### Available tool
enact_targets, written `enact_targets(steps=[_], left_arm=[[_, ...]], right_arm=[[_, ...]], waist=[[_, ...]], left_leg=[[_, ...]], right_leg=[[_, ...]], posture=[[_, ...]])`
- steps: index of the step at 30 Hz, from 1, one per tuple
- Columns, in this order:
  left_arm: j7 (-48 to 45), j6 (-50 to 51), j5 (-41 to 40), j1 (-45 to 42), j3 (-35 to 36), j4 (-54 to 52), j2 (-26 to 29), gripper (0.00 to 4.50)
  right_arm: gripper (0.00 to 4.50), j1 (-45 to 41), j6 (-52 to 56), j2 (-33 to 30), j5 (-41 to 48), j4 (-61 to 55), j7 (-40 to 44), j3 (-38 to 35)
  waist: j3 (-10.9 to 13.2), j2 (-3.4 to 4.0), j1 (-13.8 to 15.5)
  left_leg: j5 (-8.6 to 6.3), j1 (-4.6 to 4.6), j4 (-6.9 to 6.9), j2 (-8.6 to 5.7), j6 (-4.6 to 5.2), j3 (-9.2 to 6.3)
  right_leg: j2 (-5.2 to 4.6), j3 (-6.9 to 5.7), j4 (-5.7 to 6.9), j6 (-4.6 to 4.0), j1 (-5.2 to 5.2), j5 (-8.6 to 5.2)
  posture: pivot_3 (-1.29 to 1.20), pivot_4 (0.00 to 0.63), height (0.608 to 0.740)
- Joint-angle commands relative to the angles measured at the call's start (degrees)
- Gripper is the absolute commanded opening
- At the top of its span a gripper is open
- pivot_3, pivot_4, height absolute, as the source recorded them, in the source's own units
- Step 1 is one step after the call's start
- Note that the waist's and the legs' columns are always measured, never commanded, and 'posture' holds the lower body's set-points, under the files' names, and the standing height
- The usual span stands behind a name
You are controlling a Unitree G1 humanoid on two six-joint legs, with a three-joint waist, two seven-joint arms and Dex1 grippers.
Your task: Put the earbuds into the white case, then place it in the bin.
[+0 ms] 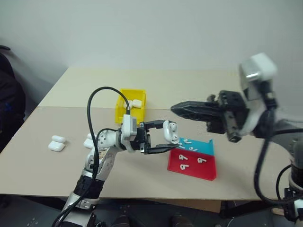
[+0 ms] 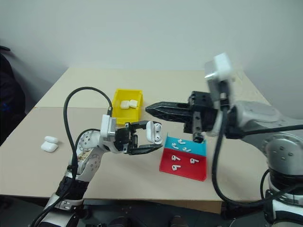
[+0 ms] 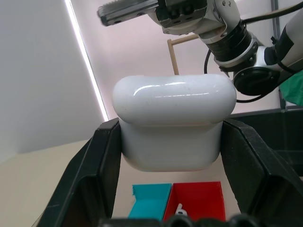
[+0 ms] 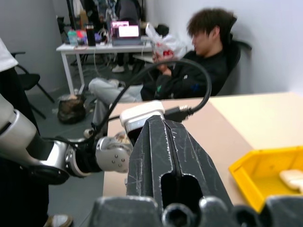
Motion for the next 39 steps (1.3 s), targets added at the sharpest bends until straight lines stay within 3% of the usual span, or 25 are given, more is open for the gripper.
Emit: enact_targets(steps=[1, 11, 15, 26, 33, 36, 39], left_arm=[[0.29, -1.38, 0.72, -1.82, -0.46, -0.82, -0.8, 2.79], [0.2, -2.01, 0.84, -1.93, -0.06, -2.15, -0.96, 2.79], [0.57, -1.66, 0.4, -1.47, 0.27, -3.02, -0.72, 2.79], [0.91, -1.96, 0.21, -0.48, 0.56, -3.47, 0.44, 2.79], [1.58, -2.45, 0.38, 0.02, 0.83, -3.44, 0.32, 2.79], [6.7, -1.03, 0.45, -0.34, 3.23, -5.46, 0.04, 2.79], [19.65, 1.9, 6.87, -2.31, 5.14, -7.47, -0.97, 2.79]], right_arm=[[0.04, -2.69, 0.22, 0.9, -2.21, -0.85, 1.13, 1.65], [0.04, -3.02, 0.11, 1.22, -15.5, -1.13, 4.27, 10.23], [0.04, -2.02, 0.46, 0.41, -18.15, -0.9, 5.46, 10.04], [0.04, 1.28, 1.06, -2.56, -17.51, -2.24, 7.44, 4.69], [0.04, -0.09, 0.19, -0.64, -8.35, 0.55, 5.49, -6.73], [0.04, 1.75, -0.43, -0.38, -5.87, 1.07, 2.7, -12.23], [0.04, 5.87, 0.08, -0.36, -6.35, -0.59, -1.61, -14.8]], waist=[[0.0, 0.0, 0.02], [0.0, 0.01, -0.05], [0.0, 0.01, -0.03], [0.0, 0.01, -0.01], [0.0, 0.0, 0.03], [0.0, 0.0, 0.06], [0.0, 0.0, 0.12]], left_leg=[[-0.01, -0.03, 0.0, 0.0, 0.02, 0.0], [-0.05, -0.01, 0.01, 0.01, 0.09, 0.0], [-0.05, -0.02, 0.02, 0.0, 0.09, 0.0], [-0.05, -0.01, 0.04, 0.0, 0.09, 0.0], [-0.05, 0.0, 0.03, 0.0, 0.09, 0.0], [-0.05, -0.01, 0.04, 0.0, 0.09, 0.01], [-0.05, 0.0, 0.04, 0.0, 0.09, -0.01]], right_leg=[[0.0, -0.01, -0.02, 0.0, -0.02, 0.0], [0.01, -0.01, -0.02, 0.01, -0.02, -0.01], [0.01, -0.01, -0.02, 0.01, -0.03, -0.01], [0.01, -0.01, -0.01, 0.01, -0.01, 0.0], [0.01, -0.01, -0.01, 0.01, 0.0, 0.0], [0.01, -0.01, -0.01, 0.01, 0.01, 0.0], [0.01, -0.01, -0.01, 0.02, 0.04, 0.0]], posture=[[0.0, 0.15, 0.74], [0.0, 0.15, 0.74], [0.0, 0.15, 0.74], [0.0, 0.15, 0.74], [0.0, 0.15, 0.74], [0.0, 0.15, 0.74], [0.0, 0.15, 0.74]])
